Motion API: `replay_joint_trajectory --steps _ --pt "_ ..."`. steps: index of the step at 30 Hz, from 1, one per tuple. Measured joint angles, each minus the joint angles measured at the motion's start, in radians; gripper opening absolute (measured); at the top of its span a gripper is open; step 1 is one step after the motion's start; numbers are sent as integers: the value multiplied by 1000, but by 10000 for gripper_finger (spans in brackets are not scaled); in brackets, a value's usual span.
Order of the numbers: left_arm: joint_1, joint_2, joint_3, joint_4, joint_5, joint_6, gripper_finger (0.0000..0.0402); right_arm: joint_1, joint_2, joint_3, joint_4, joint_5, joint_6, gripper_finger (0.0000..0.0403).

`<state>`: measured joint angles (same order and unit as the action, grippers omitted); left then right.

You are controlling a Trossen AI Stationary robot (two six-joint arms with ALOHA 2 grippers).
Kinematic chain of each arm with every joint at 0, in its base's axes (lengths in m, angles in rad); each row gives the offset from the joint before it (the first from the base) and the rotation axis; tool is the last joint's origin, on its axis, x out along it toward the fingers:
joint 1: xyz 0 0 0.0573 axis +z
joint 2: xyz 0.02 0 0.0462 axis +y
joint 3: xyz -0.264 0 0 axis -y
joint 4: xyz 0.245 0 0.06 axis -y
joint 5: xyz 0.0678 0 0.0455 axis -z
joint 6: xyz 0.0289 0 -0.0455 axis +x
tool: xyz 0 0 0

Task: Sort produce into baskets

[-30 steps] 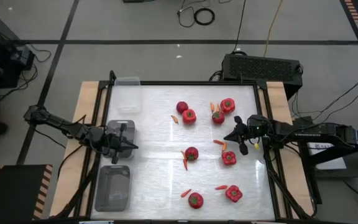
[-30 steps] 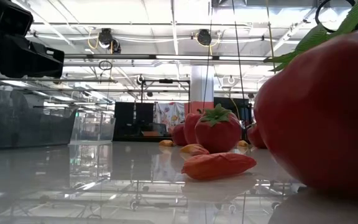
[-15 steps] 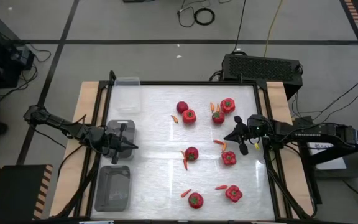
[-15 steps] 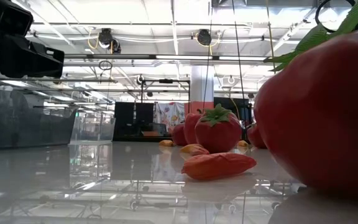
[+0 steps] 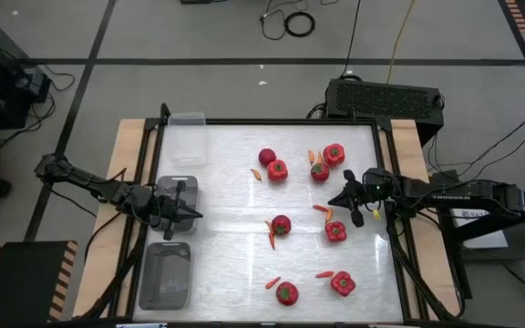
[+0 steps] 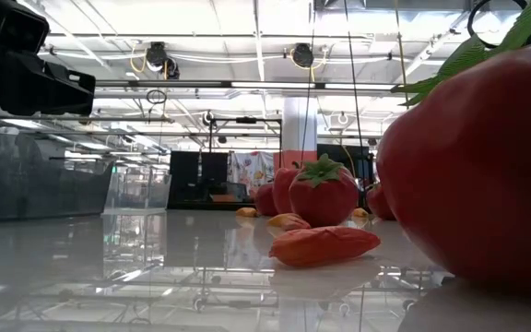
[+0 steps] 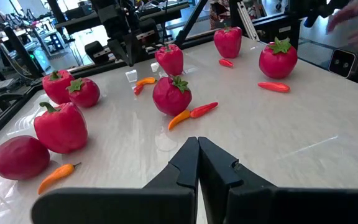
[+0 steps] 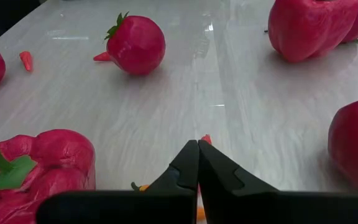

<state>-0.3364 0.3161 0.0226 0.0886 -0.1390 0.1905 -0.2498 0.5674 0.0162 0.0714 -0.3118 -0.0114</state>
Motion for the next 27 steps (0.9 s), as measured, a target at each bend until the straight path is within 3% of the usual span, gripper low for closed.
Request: replay_joint_trajectory --steps 15,21,27 --pt "0 0 0 0 0 0 8 0 0 0 0 0 -4 0" --pt "0 0 0 12 -6 35 8 0 0 0 40 0 -77 0" --pt "0 0 0 200 8 -18 8 2 0 0 170 -4 161 0"
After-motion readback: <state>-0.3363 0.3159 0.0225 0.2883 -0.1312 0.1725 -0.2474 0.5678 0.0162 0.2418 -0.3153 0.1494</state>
